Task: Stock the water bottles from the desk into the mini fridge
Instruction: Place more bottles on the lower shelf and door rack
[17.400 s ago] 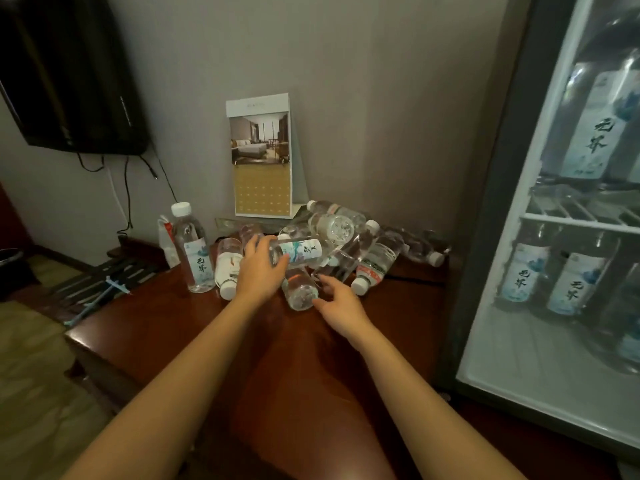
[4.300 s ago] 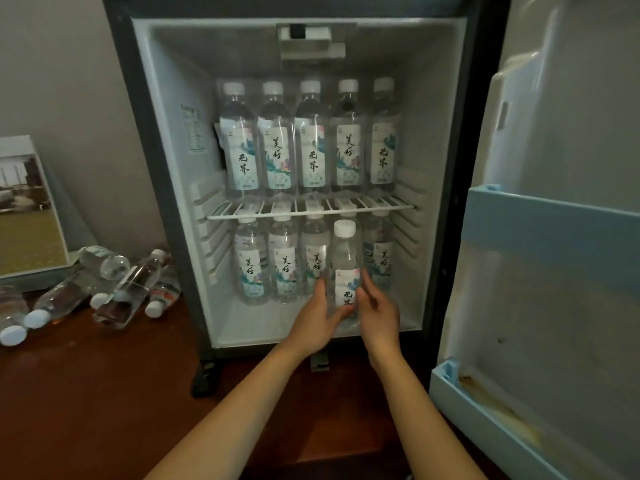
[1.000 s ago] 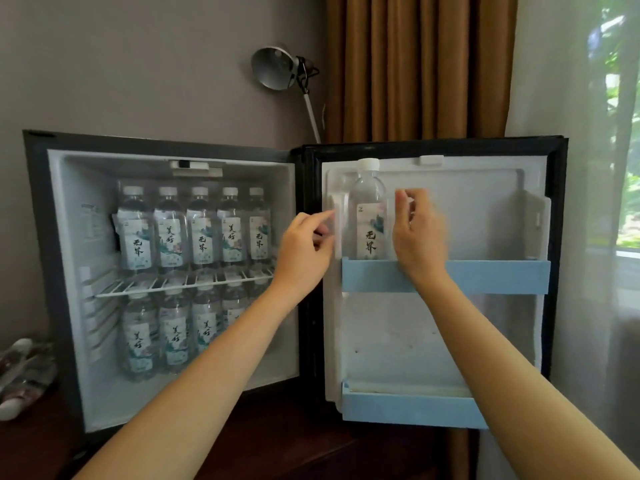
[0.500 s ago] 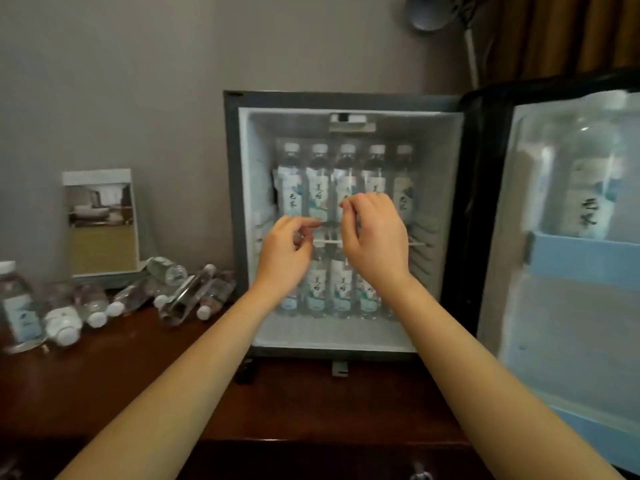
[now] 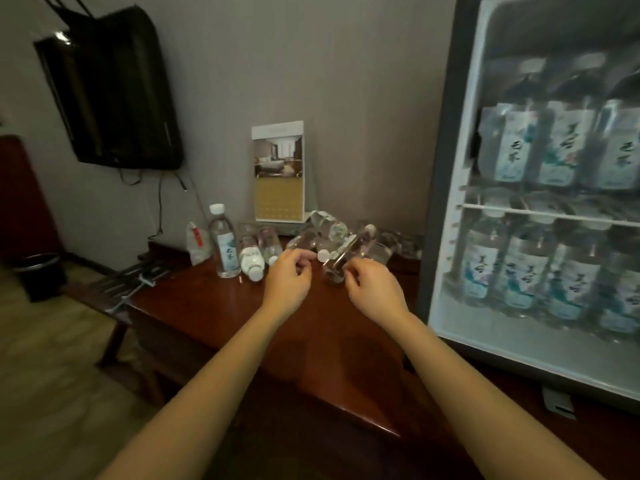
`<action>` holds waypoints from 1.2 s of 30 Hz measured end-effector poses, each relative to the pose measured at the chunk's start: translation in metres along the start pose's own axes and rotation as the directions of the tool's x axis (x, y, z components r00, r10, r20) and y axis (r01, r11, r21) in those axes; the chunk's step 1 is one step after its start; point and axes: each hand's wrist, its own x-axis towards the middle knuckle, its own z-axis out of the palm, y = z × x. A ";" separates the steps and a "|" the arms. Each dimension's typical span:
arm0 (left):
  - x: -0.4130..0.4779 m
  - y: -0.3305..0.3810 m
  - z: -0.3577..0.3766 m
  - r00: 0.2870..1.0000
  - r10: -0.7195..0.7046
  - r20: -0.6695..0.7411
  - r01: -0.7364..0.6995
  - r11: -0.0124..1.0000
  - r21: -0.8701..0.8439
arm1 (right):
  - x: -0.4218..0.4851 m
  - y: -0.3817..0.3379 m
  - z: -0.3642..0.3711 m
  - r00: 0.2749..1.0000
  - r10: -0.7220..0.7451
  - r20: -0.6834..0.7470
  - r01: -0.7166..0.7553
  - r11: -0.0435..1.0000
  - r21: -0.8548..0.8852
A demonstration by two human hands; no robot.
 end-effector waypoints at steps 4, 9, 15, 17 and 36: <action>0.014 -0.055 0.004 0.985 -0.150 0.087 0.144 0.986 0.080 | 0.026 0.017 0.059 0.931 0.314 0.188 -0.346 0.922 0.171; 0.045 -0.091 0.039 0.928 -0.277 0.248 0.248 0.958 0.142 | 0.068 0.041 0.106 0.726 0.653 0.214 -0.683 0.650 0.333; 0.078 -0.096 0.096 0.889 -0.288 0.355 0.335 0.939 -0.078 | 0.096 0.052 0.139 0.697 0.703 0.140 -0.702 0.628 0.338; 0.086 -0.099 0.108 0.892 -0.254 0.373 0.328 0.933 -0.150 | 0.102 0.056 0.145 0.660 0.735 0.157 -0.722 0.562 0.404; 0.039 -0.077 0.087 0.835 -0.130 0.535 0.296 0.926 -0.237 | 0.037 0.047 0.073 0.715 0.477 0.511 -0.668 0.250 0.701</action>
